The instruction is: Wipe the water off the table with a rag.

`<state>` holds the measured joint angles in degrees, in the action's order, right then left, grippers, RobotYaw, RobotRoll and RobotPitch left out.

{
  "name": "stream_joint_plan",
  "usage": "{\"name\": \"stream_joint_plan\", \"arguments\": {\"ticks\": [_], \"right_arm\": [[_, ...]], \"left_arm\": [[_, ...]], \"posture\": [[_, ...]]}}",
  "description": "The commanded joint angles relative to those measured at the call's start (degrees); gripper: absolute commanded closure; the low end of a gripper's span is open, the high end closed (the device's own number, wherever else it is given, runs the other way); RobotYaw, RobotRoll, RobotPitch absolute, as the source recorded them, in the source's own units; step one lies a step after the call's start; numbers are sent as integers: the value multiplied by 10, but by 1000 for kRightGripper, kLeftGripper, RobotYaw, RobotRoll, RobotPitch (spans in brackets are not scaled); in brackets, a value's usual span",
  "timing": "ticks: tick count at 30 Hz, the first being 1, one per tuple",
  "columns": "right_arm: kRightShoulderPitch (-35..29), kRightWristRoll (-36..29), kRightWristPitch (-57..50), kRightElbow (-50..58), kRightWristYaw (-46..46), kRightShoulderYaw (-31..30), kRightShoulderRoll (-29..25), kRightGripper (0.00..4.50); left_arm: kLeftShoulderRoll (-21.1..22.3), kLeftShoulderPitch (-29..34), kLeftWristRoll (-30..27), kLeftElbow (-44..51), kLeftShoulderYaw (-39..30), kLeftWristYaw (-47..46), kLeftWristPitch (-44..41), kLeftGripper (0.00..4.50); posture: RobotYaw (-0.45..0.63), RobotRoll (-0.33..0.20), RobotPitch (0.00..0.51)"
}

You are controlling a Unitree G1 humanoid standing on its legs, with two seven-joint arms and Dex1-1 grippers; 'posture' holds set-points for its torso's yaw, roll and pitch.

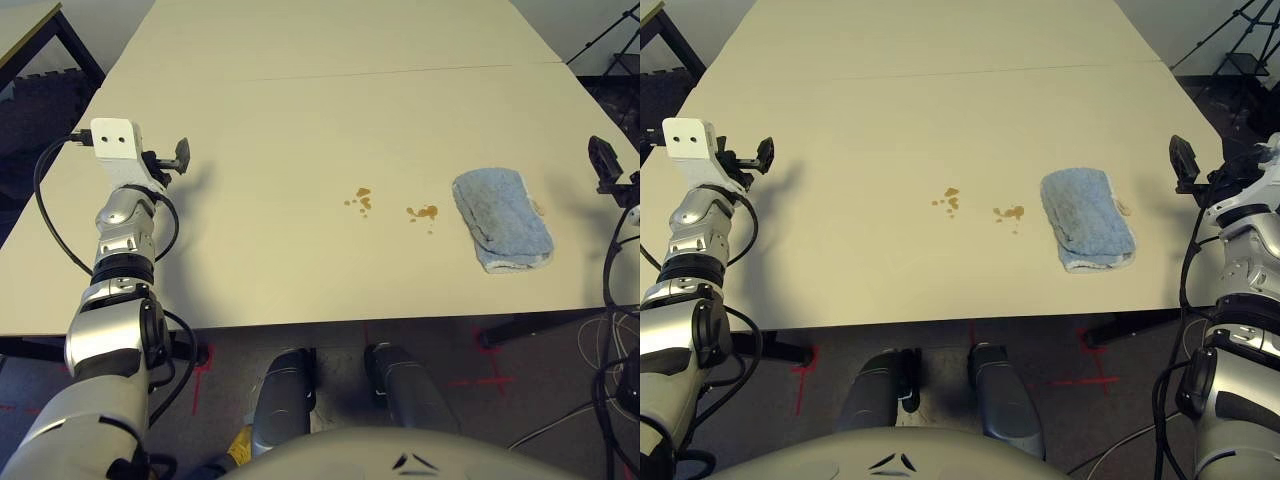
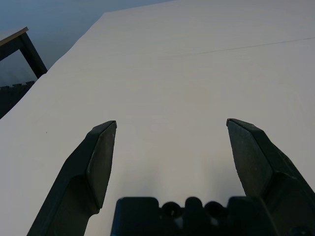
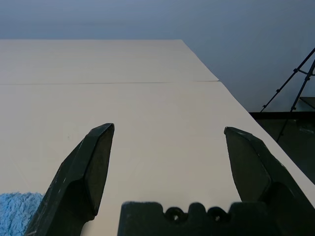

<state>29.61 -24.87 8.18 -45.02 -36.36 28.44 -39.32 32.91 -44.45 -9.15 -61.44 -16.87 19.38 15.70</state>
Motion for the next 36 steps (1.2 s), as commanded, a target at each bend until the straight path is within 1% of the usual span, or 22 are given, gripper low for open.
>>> {"name": "stream_joint_plan", "arguments": {"ticks": [1,5,9,12,13,14,17,20,23,26,30,36], "right_arm": [[0,-1,-4,-3,2,5,-3,36],[8,1,-5,-11,1,3,-7,36],[10,1,-15,2,4,0,-1,36],[5,-4,-28,12,0,-3,8,36],[4,-3,-34,13,5,-3,9,36],[7,-3,-38,10,6,-3,9,36],[10,-1,-49,4,-1,-4,4,36],[10,0,-57,7,6,-2,3,36],[1,-6,-102,26,-7,-7,-3,36],[-4,-6,-143,43,-11,-10,-12,36],[-14,-13,-238,84,-34,-21,-35,36],[-63,-47,-434,203,-75,-46,-69,36]], "left_arm": [[-1,1,0,-10,-3,-5,5,0],[-6,1,-2,-6,-2,0,5,0],[-5,-2,-18,9,1,72,-10,0],[-4,-3,-36,25,3,144,-24,0],[-3,3,-49,47,6,189,-39,0],[-4,9,-62,70,10,234,-57,0],[-7,50,-119,180,34,386,-133,0],[0,77,-141,243,48,445,-183,0],[10,103,-162,314,79,514,-252,0],[17,114,-159,341,94,539,-277,0],[20,116,-144,342,109,554,-266,0],[12,113,-136,328,116,548,-249,0]], "posture": [[-205,0,143],[-211,0,156],[-214,0,158],[-198,0,137],[-204,0,130],[-210,0,138],[-216,0,133],[-228,0,134],[-234,0,131],[-243,0,133],[-251,0,138],[-260,0,139]]}}
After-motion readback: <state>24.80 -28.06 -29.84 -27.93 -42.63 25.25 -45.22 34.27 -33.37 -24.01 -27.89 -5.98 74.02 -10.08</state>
